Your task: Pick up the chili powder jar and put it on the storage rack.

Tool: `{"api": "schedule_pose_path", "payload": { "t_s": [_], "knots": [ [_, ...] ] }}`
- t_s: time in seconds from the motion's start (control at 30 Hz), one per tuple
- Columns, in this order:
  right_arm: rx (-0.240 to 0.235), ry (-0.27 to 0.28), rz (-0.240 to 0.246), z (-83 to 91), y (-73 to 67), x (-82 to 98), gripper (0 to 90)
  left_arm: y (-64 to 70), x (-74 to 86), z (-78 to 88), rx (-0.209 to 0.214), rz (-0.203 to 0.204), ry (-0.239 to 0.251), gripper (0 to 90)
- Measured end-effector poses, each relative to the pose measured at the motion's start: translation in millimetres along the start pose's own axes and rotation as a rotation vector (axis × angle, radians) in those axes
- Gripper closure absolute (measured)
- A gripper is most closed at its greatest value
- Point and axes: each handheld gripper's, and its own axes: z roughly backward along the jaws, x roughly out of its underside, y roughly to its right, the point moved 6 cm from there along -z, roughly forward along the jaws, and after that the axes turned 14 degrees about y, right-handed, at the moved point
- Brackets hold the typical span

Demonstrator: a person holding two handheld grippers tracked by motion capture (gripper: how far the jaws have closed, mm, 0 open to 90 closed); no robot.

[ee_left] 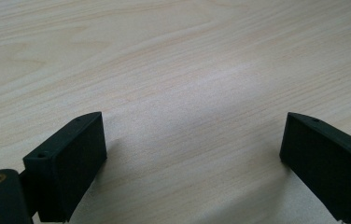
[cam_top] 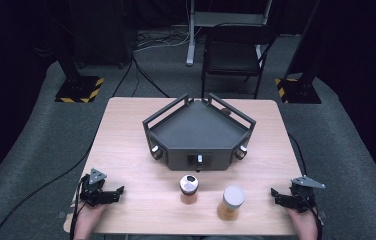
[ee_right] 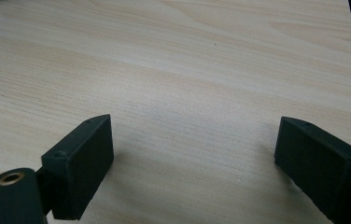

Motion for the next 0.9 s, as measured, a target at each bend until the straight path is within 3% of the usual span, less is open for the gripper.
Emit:
{"api": "schedule_pose_path", "payload": {
  "t_s": [0.27, 0.9],
  "knots": [
    [-0.013, -0.014, 0.009, -3.3, -0.5, -2.0, 5.2, 0.0, -0.5, -1.0, 0.005, -0.002, -0.003, 4.0],
    [-0.01, -0.016, 0.008, -4.1, -0.9, -2.4, 4.2, -0.2, -1.1, -1.4, 0.001, -0.002, -0.009, 2.7]
  ]
}}
